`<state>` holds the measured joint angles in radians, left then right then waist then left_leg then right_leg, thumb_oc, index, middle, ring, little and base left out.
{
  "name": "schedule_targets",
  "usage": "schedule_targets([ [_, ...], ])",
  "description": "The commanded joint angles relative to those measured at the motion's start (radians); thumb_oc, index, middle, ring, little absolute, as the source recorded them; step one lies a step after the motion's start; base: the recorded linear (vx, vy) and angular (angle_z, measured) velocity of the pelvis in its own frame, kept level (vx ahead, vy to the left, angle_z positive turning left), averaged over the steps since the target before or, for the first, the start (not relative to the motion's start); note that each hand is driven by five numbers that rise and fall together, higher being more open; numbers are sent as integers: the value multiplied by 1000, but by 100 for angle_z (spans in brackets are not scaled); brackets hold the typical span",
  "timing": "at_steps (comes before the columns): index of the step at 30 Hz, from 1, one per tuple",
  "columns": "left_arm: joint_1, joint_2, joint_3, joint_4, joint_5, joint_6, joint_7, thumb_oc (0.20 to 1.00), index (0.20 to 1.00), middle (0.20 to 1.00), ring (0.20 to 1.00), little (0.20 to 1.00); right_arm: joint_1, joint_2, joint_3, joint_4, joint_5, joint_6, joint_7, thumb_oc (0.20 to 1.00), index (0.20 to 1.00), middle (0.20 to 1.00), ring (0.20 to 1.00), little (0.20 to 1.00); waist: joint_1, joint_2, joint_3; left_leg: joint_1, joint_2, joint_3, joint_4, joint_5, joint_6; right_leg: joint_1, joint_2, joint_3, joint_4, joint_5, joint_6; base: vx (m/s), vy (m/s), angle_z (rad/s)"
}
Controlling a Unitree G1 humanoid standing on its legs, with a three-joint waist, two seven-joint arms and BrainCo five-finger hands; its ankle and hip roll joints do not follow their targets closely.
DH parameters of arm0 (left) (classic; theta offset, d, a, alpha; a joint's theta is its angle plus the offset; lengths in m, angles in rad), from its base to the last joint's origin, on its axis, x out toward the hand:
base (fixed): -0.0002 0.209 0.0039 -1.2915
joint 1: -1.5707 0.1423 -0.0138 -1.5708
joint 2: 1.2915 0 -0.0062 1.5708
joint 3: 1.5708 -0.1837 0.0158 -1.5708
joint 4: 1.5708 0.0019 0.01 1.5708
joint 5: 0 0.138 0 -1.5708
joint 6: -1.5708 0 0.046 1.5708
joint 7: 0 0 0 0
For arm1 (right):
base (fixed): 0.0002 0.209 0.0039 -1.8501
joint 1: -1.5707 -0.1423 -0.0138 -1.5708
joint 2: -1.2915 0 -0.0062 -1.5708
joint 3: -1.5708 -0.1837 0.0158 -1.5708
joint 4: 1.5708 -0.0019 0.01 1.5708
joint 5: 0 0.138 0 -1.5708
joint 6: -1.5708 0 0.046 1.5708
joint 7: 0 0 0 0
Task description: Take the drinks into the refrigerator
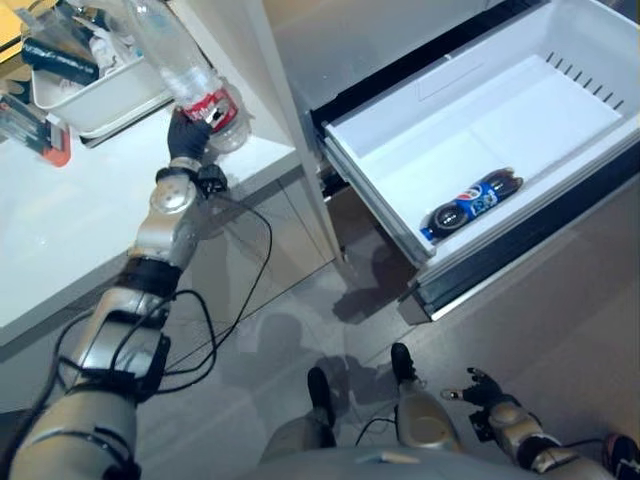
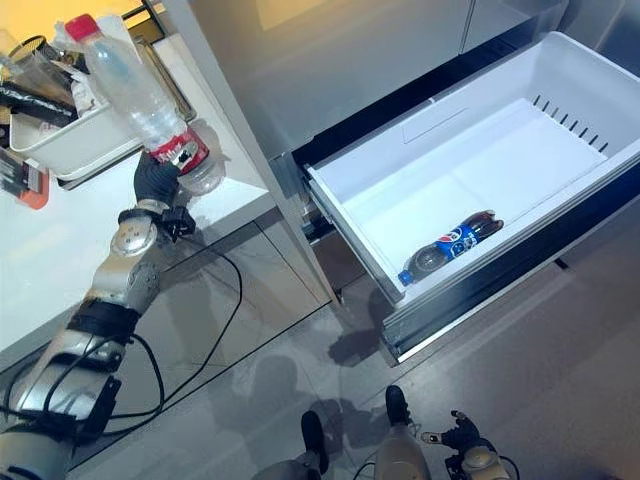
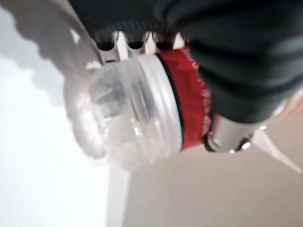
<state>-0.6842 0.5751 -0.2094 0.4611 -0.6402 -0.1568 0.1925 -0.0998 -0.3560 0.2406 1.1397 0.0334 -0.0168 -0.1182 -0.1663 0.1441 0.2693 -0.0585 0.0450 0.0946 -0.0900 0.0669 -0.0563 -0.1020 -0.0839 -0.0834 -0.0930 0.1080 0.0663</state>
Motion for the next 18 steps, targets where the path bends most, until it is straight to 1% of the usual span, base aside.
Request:
schedule_targets([
  [1, 94, -31, 61, -29, 59, -24, -16, 200, 200, 200, 200, 200, 12, 39, -35, 15, 24, -19, -2, 1000, 1000, 1000, 1000, 1000, 27, -46, -42, 15, -54, -17, 3, -65, 19, 12, -4, -5, 6, -59, 37, 0, -18, 8],
  [5, 281, -63, 139, -168, 82, -38, -35, 200, 200, 200, 200, 200, 26, 33, -106, 16, 59, -26, -8, 1000, 1000, 1000, 1000, 1000, 43, -55, -47, 24, -55, -29, 3, -70, 21, 26, -2, -10, 6, -66, 34, 3, -11, 9],
  [8, 445, -105, 196, -289, 93, -48, -71, 200, 200, 200, 200, 200, 37, 13, -200, 27, 113, -35, -19, 1000, 1000, 1000, 1000, 1000, 55, -60, -53, 33, -56, -36, 3, -77, 23, 38, -1, -16, 6, -74, 31, 14, -6, 7],
  [11, 593, -121, 233, -397, 101, -48, -129, 200, 200, 200, 200, 200, 58, -24, -303, 32, 186, -52, -28, 1000, 1000, 1000, 1000, 1000, 66, -64, -60, 46, -55, -38, 3, -85, 27, 53, 1, -17, 6, -80, 30, 20, 5, 6],
  [14, 713, -131, 239, -485, 104, -43, -185, 200, 200, 200, 200, 200, 74, -59, -391, 40, 253, -68, -31, 1000, 1000, 1000, 1000, 1000, 75, -66, -69, 60, -53, -38, 3, -93, 29, 66, 2, -19, 6, -86, 31, 21, 10, 6],
  [15, 713, -131, 239, -485, 104, -43, -185, 200, 200, 200, 200, 200, 74, -59, -391, 40, 253, -68, -31, 1000, 1000, 1000, 1000, 1000, 75, -66, -69, 60, -53, -38, 3, -93, 29, 66, 2, -19, 6, -86, 31, 27, 12, 4],
  [16, 771, -138, 232, -522, 92, -42, -216, 200, 200, 200, 200, 200, 75, -79, -440, 44, 296, -80, -40, 1000, 1000, 1000, 1000, 1000, 79, -69, -75, 66, -54, -39, 3, -97, 31, 73, 3, -18, 6, -89, 32, 0, 0, 0],
  [18, 820, -140, 218, -557, 77, -33, -251, 200, 200, 200, 200, 200, 83, -104, -500, 47, 360, -94, -41, 1000, 1000, 1000, 1000, 1000, 82, -70, -82, 75, -53, -41, 3, -102, 32, 83, 4, -18, 6, -94, 32, 18, 8, 0],
])
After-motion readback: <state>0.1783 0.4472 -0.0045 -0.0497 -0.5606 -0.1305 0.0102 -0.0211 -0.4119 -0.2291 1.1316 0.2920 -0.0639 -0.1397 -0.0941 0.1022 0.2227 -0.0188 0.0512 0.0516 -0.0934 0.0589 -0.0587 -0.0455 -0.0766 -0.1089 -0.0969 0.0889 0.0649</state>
